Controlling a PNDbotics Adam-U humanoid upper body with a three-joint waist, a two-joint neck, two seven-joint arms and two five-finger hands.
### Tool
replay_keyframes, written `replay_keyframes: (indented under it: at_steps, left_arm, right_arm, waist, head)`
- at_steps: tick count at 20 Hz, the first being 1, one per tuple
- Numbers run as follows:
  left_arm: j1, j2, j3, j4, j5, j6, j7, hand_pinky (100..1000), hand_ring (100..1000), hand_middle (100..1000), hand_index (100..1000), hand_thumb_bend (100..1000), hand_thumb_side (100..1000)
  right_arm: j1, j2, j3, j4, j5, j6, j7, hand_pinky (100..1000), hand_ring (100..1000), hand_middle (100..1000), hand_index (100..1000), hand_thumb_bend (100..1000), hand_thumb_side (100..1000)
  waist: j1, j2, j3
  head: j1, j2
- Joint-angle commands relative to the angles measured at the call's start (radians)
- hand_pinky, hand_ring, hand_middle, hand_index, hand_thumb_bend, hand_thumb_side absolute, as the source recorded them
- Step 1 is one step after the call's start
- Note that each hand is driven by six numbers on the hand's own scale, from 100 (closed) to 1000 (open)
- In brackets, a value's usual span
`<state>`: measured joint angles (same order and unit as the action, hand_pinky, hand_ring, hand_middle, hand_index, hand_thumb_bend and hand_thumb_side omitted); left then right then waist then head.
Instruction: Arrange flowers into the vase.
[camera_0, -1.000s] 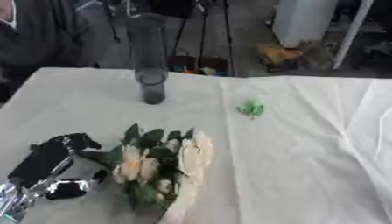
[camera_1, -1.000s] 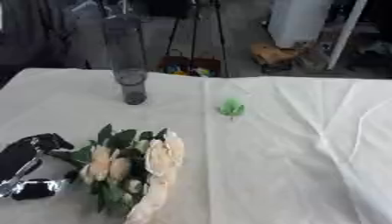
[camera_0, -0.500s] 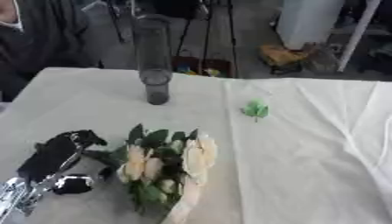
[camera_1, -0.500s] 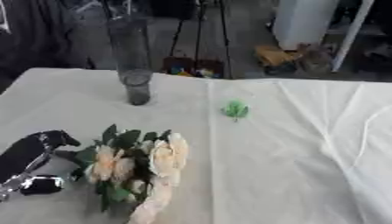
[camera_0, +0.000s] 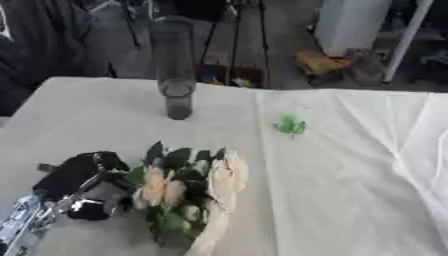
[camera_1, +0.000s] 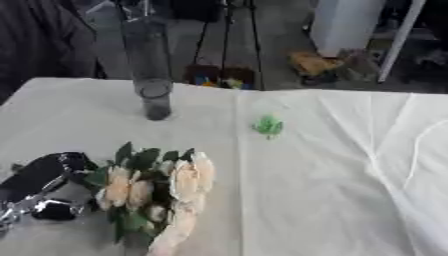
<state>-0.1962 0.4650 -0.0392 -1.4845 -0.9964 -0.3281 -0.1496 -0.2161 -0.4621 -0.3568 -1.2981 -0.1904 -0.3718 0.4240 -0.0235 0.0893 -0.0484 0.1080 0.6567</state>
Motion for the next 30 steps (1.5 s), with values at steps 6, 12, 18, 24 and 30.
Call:
replay_keyframes:
  at_steps: [6, 12, 18, 24, 30]
  left_arm:
    - [-0.047, 0.014, 0.009, 0.059, 0.049, -0.016, -0.055, 675, 614, 588, 727, 443, 314]
    - [-0.056, 0.006, 0.012, 0.085, 0.067, -0.012, -0.050, 659, 599, 573, 715, 436, 312]
    - [-0.060, 0.004, 0.000, 0.097, 0.065, -0.024, -0.062, 637, 573, 557, 698, 435, 309]
    - [-0.061, 0.004, -0.016, 0.110, 0.058, -0.034, -0.087, 528, 462, 507, 632, 428, 308]
    - [-0.059, -0.002, -0.019, 0.115, 0.067, -0.033, -0.093, 288, 293, 418, 524, 459, 500]
  right_arm:
    - [-0.012, -0.027, -0.003, -0.006, -0.001, -0.002, 0.002, 880, 1000, 845, 996, 100, 877]
    - [-0.013, -0.028, -0.003, -0.005, -0.001, -0.003, 0.002, 880, 1000, 845, 996, 100, 877]
    - [-0.014, -0.028, -0.003, -0.004, -0.001, -0.004, 0.002, 880, 1000, 844, 996, 100, 876]
    - [-0.015, -0.027, -0.003, -0.004, -0.001, -0.003, 0.003, 880, 1000, 844, 996, 100, 876]
    - [-0.015, -0.027, -0.004, -0.003, -0.001, -0.003, 0.002, 880, 1000, 844, 996, 100, 876]
  waist:
    - [0.001, -0.007, -0.004]
    - [0.000, -0.006, -0.005]
    - [-0.001, -0.005, -0.007]
    - [0.000, -0.005, -0.008]
    - [-0.002, -0.004, -0.010]
  head:
    - [-0.002, -0.002]
    - [-0.004, 0.000]
    - [-0.004, -0.001]
    - [-0.006, 0.000]
    - [-0.007, 0.001]
